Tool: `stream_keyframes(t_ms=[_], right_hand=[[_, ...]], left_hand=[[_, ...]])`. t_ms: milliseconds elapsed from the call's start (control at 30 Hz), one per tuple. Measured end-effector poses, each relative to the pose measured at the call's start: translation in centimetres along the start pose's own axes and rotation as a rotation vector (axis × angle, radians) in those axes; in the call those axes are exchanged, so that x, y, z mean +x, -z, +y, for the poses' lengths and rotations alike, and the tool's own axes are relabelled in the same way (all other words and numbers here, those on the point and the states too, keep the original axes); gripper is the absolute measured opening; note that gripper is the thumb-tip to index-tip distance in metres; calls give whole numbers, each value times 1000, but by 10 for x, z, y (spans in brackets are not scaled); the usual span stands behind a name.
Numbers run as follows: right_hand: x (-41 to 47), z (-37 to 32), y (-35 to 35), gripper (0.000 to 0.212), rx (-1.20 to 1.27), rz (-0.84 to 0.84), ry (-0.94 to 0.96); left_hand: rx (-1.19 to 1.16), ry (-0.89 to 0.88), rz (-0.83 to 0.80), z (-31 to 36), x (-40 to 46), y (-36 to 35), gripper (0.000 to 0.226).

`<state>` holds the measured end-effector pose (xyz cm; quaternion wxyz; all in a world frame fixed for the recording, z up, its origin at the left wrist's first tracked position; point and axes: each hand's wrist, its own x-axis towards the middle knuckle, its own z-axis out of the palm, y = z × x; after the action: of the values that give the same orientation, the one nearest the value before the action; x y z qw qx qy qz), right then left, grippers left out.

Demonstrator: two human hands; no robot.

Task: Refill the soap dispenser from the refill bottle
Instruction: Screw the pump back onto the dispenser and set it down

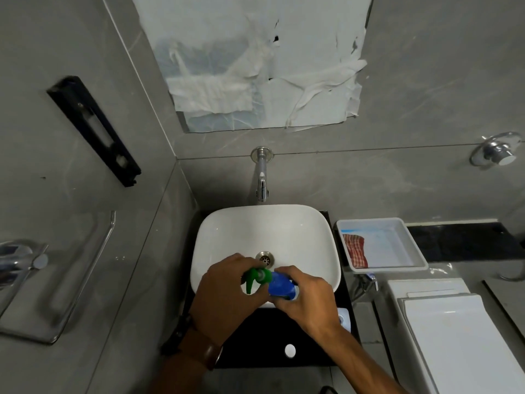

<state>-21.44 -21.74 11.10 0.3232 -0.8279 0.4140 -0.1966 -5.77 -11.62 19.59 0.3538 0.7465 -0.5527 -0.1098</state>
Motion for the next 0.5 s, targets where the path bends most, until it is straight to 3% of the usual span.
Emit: stream_keyframes(t_ms=[133, 200, 333, 433, 500], right_hand=[[0, -8, 3, 54, 70, -14, 1], [0, -11, 5, 56, 122, -16, -24], [3, -16, 8, 62, 219, -4, -52], [7, -19, 11, 65, 282, 10, -76], [9, -20, 11, 66, 282, 12, -80]], left_hand=[[-5, -17, -95, -4, 10, -5, 34], [-146, 44, -104, -7, 12, -7, 36], [-478, 211, 26, -16, 10, -13, 35], [-478, 276, 165, -22, 9, -19, 29], [-466, 249, 173, -24, 8, -21, 22]])
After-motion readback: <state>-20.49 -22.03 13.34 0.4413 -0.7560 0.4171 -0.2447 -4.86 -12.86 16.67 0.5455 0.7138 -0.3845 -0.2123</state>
